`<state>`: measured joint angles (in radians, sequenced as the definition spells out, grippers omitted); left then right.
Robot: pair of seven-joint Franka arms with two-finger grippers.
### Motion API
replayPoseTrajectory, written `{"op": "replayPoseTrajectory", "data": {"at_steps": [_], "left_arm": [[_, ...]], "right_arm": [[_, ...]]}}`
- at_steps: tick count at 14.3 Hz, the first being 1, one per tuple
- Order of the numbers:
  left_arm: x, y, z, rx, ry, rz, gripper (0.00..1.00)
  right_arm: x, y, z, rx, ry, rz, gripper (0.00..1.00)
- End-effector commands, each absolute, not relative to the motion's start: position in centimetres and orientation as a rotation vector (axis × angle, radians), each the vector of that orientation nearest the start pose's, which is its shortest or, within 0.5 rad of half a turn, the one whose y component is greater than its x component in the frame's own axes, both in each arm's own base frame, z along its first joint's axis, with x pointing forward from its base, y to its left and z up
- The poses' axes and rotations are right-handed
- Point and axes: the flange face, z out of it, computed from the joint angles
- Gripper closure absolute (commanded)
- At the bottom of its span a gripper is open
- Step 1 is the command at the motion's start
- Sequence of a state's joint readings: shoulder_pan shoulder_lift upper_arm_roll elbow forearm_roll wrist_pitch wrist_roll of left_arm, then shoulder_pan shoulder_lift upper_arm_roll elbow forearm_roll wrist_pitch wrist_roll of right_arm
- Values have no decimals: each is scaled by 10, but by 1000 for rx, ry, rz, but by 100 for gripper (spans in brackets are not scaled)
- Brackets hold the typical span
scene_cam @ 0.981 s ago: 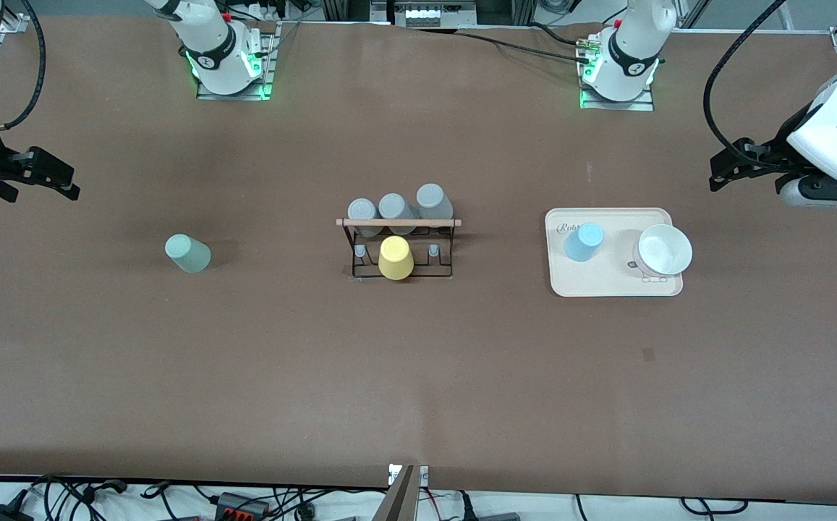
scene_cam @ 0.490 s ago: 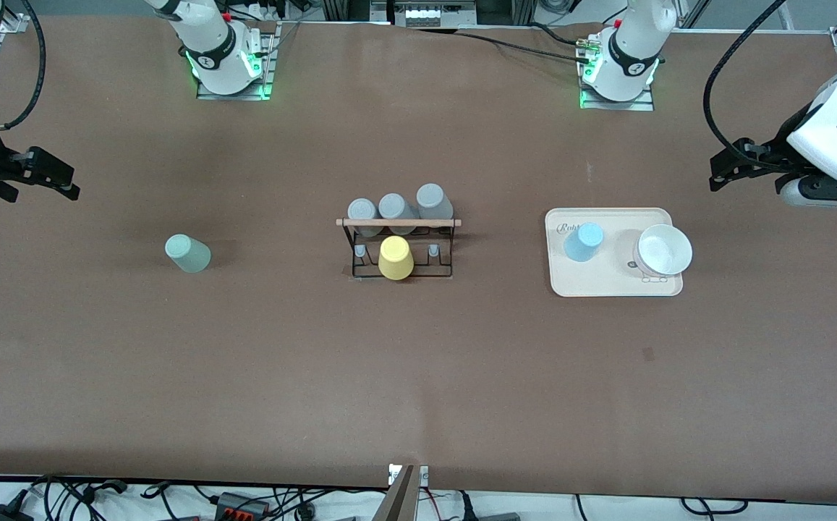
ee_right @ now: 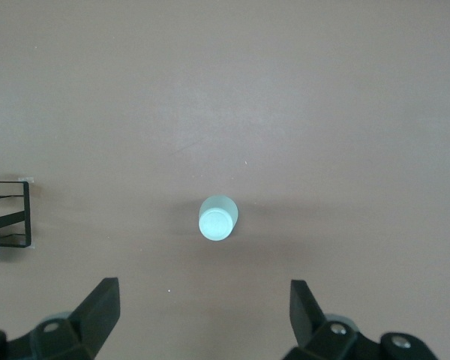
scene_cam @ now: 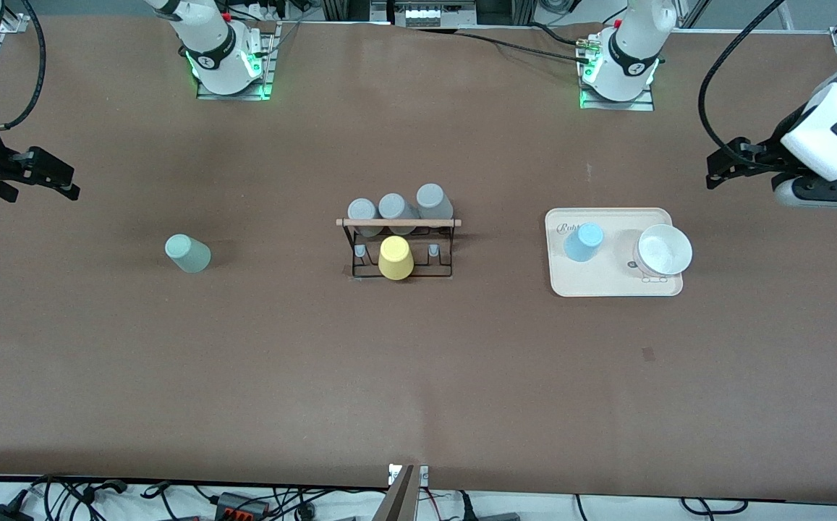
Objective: Hang scattered cups on rack with three cups
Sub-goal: 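Reach the left gripper down to the light blue cup on the tray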
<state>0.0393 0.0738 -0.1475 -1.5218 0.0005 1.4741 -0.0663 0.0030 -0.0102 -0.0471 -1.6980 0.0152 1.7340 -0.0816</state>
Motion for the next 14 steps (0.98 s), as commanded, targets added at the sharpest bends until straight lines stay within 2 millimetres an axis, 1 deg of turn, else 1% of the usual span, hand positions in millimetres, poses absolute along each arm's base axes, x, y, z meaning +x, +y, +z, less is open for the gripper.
{"op": "replayPoseTrajectory", "data": {"at_steps": [1,2,3,4,5,6,7,9,10,12,14], "left_arm": [[572,-65,564,-3105,108,360,0],[573,-64,544,-3101,119,455,0],[571,-66,532,-3092,124,505,0],[569,-83,519,-3082,145,528,0],[567,-95,504,-3076,155,518,0],[567,-100,490,-3079,137,485,0],[565,-107,471,-3086,145,444,0],[556,-114,433,-3106,149,310,0],[549,-122,409,-3114,139,250,0],[534,-127,361,-3129,122,155,0],[518,-129,318,-3149,126,53,0]], "right_arm": [[558,-24,589,-3125,-59,-71,0],[558,-24,589,-3125,-59,-74,0],[558,-24,589,-3125,-59,-69,0],[559,-24,587,-3125,-59,-64,0],[559,-24,586,-3125,-59,-62,0],[560,-24,583,-3125,-59,-54,0],[561,-24,583,-3125,-59,-52,0],[560,-24,583,-3125,-59,-50,0],[560,-23,583,-3125,-61,-47,0],[558,-23,581,-3124,-59,-14,0],[558,-24,581,-3124,-57,-11,0]]}}
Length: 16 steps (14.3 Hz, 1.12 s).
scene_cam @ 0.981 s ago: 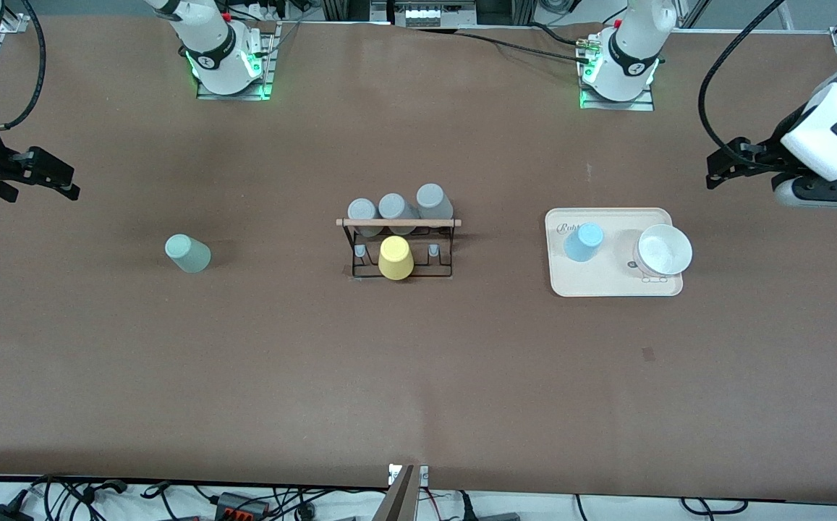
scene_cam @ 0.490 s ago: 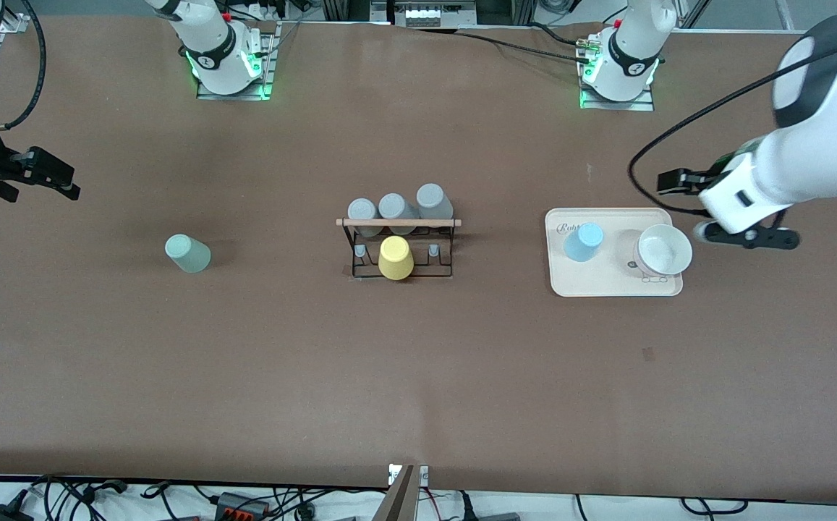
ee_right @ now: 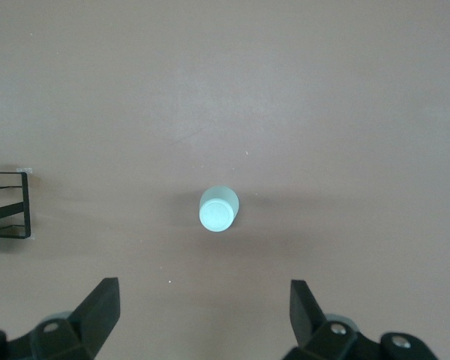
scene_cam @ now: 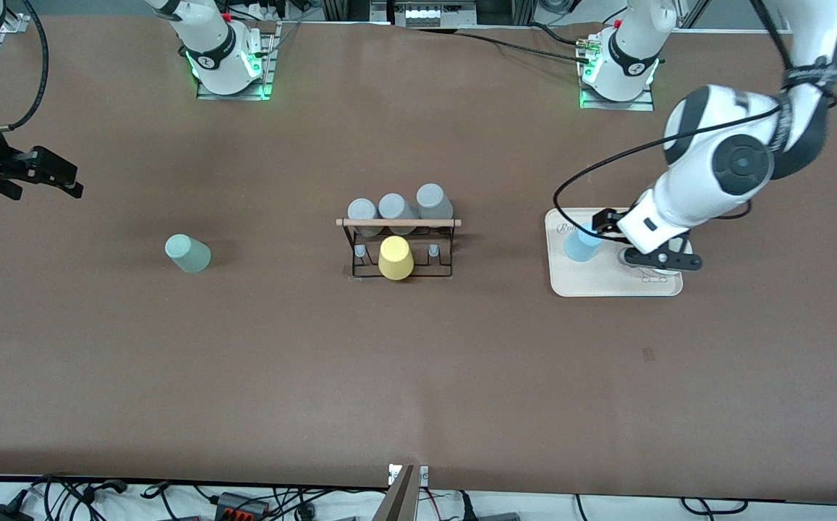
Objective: Hang scattered cups on rack with three cups
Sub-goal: 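Reach the left gripper down to the light blue cup on the tray, then close the left gripper on the light blue cup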
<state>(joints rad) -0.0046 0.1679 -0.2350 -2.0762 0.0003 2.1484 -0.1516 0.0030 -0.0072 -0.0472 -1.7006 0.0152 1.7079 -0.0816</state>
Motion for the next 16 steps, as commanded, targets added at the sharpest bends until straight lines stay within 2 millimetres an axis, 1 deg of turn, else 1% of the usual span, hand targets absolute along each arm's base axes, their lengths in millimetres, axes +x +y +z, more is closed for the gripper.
{"op": "replayPoseTrajectory", "data": {"at_steps": [1,3,5,8,9,10,12,13,14,15,16], "left_arm": [[510,-128,302,-3158,119,8,0],[501,-126,278,-3162,121,17,0],[498,-127,258,-3170,123,31,0],[495,-129,243,-3176,129,39,0],[495,-130,239,-3180,145,27,0],[493,-130,234,-3181,145,30,0],[492,-132,229,-3185,149,21,0],[490,-134,223,-3185,158,41,0],[489,-134,219,-3185,160,53,8],[489,-136,218,-3185,168,58,30],[489,-136,219,-3184,173,58,48]], "right_arm": [[558,-24,580,-3124,-57,-11,0],[559,-24,579,-3124,-57,-11,0],[565,-25,568,-3125,-54,8,0],[570,-26,556,-3122,-48,41,0],[573,-26,549,-3122,-48,58,0],[575,-23,545,-3123,-58,68,0],[577,-20,546,-3126,-68,47,0],[577,-20,546,-3126,-66,39,0],[578,-21,545,-3126,-65,42,0],[580,-20,540,-3126,-68,49,0],[584,-17,534,-3126,-77,51,0]]}}
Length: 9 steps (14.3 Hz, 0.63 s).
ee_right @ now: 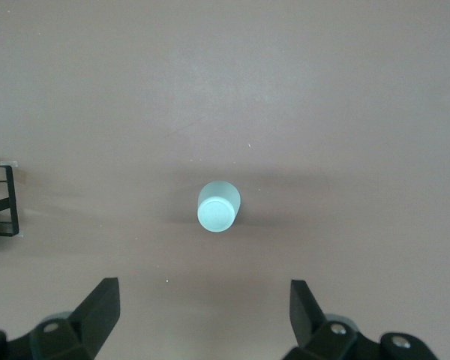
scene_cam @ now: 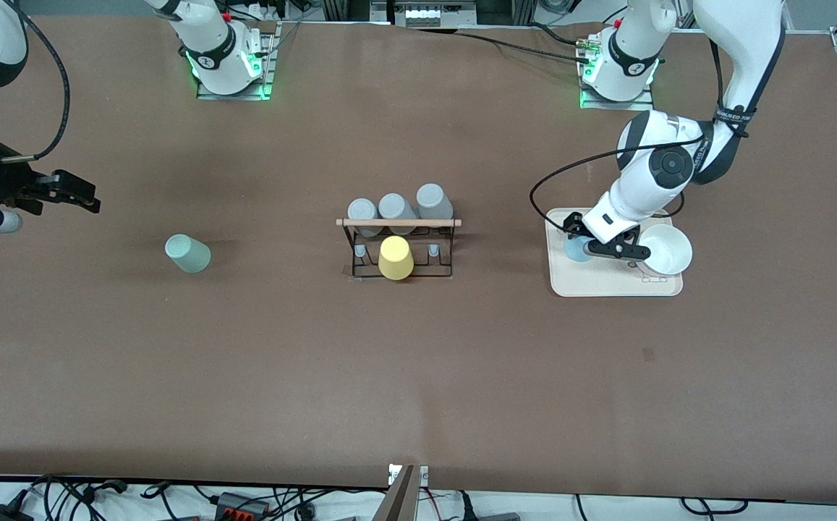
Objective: Hang scattered cups on rack with three cups
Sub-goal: 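Close the left gripper on the light blue cup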
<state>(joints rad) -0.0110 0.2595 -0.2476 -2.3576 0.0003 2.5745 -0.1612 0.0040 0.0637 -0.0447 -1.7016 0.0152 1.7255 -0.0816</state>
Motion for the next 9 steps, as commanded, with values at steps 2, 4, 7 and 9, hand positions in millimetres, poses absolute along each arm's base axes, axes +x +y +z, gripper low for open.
{"op": "replayPoseTrajectory", "data": {"at_steps": [2,4,7,9], "left_arm": [[491,-134,230,-3173,224,67,73],[507,-135,262,-3158,276,79,76],[551,-158,337,-3135,306,197,76],[570,-191,373,-3136,375,180,79]], "right_arm": [[586,-14,531,-3126,-84,52,0],[586,-14,531,-3127,-84,44,0],[586,-14,529,-3127,-82,47,0],[586,-14,529,-3126,-84,47,0]]}}
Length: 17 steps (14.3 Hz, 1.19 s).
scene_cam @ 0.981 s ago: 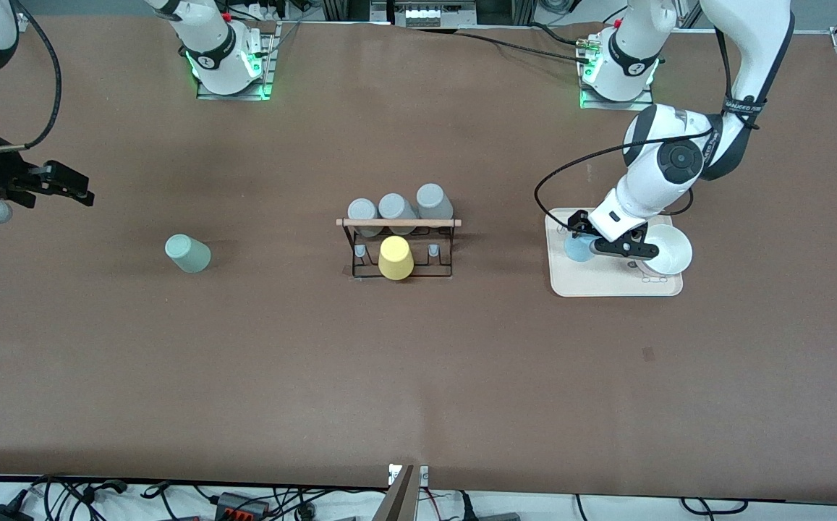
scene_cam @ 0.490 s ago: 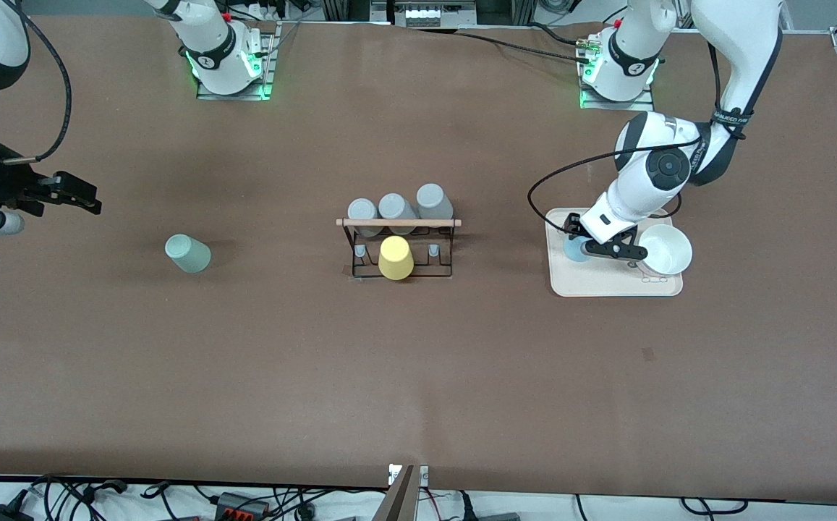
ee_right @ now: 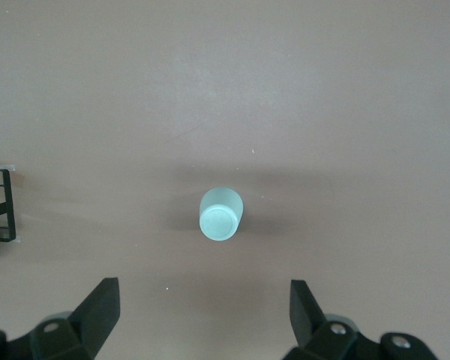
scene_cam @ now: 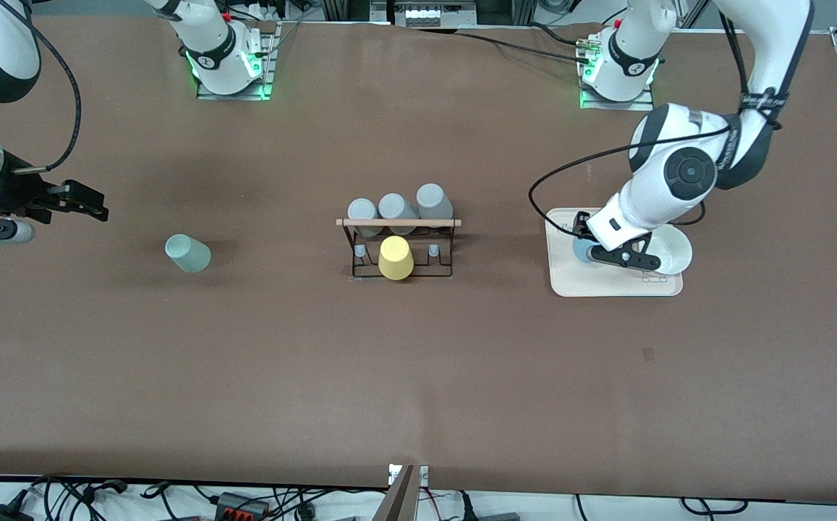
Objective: Hang scattered cups on rack with three cups
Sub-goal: 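Close the left gripper on the light blue cup, then carry the blue cup with the left gripper to the rack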
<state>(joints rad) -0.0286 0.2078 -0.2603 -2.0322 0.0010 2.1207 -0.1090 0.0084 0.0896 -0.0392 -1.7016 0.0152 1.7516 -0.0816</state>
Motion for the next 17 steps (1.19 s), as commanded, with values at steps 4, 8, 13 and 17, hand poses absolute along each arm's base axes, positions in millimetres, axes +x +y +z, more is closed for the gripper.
{"op": "replayPoseTrajectory", "data": {"at_steps": [4,8,13,17], "left_arm": [[610,-238,446,-3171,431,78,79],[607,-316,461,-3218,232,53,79],[593,-416,436,-3183,41,-10,80],[584,-447,425,-3199,29,-17,80]], "right_arm": [[586,-14,530,-3128,-85,45,0],[586,-14,530,-3130,-85,35,0],[589,-15,520,-3129,-82,61,0],[595,-14,501,-3128,-85,105,0]]}}
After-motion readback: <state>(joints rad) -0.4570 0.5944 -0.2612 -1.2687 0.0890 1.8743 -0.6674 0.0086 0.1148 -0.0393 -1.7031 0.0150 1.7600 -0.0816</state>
